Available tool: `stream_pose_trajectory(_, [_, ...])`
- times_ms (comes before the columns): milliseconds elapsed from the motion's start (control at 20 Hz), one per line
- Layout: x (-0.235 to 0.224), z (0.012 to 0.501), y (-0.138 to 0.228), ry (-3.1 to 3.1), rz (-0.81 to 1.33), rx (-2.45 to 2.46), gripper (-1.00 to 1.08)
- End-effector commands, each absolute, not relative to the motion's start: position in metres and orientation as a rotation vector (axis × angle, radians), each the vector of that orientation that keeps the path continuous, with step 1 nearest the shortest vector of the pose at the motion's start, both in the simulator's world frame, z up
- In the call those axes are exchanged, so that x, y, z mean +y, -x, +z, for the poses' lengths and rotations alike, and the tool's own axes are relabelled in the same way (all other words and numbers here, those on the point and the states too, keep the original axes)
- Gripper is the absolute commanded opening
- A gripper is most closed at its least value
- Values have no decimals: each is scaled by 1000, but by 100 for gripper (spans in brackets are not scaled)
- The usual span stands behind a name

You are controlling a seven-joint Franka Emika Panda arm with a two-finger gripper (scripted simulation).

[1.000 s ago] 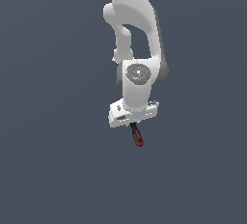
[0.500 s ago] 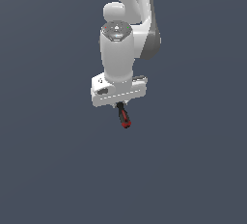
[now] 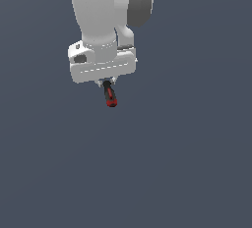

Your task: Pick up the object and move it to a goal position.

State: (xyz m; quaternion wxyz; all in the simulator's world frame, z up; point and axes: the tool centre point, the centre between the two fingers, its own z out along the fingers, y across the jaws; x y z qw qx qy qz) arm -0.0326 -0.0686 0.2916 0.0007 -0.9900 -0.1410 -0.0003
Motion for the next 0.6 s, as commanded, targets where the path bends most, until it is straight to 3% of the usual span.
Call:
stream_pose_trajectory(0, [-79, 311, 39, 3108, -1, -444, -100])
stream_pose_trajectory(550, [-100, 346, 48, 3110, 0, -444, -100])
